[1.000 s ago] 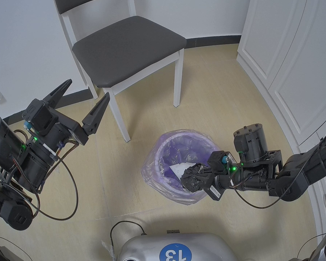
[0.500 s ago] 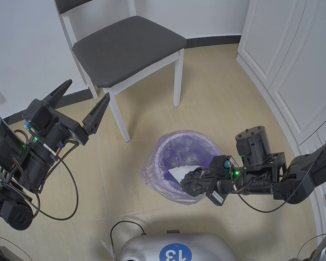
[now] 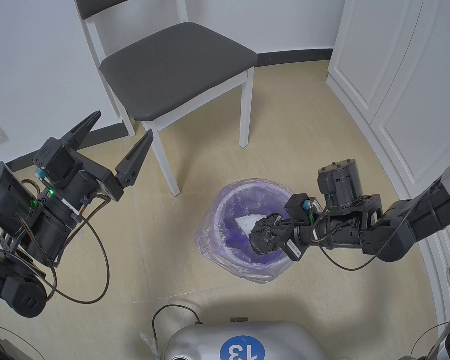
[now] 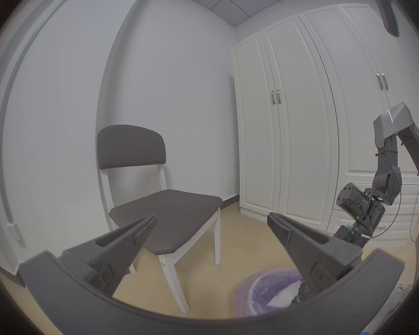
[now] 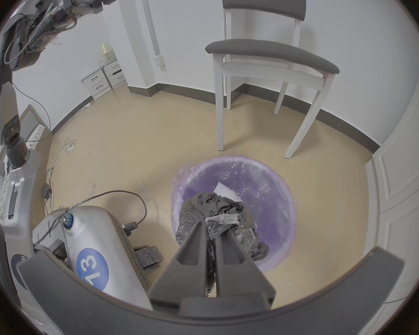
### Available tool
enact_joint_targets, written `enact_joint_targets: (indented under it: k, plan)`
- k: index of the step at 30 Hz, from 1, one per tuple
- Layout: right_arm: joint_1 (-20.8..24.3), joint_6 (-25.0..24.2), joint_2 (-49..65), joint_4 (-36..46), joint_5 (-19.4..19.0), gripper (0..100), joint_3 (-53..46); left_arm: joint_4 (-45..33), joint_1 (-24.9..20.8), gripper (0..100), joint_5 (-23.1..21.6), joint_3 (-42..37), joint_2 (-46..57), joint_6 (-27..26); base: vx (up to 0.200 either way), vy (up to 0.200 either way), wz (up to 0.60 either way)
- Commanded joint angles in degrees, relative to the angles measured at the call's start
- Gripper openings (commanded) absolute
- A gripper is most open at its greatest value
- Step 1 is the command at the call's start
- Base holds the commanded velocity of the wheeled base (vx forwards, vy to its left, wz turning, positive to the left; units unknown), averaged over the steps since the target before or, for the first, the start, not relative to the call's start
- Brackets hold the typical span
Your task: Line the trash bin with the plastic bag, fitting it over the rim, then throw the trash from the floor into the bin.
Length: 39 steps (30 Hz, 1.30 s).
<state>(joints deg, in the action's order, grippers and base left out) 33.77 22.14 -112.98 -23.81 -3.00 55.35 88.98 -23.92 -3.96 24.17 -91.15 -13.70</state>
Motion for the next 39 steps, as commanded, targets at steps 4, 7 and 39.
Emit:
enact_joint_targets:
  k: [4,7,39]
  plan:
    - [-0.11,0.01,-6.37,-0.19,0.01,0,3.28,1.02,0.01,100,0.01,0.00,-0.61,-0.01,0.000,0.000,0.00]
    - [-1.34,0.27,-7.96,0.61,-0.17,0,4.42,1.02,0.10,100,0.01,0.00,-0.70,-0.01,0.000,0.000,0.00]
    - [-4.32,0.19,-20.00,0.87,-2.71,0,15.93,1.02,1.59,100,-1.93,0.08,-2.81,-0.10,0.000,0.000,0.00]
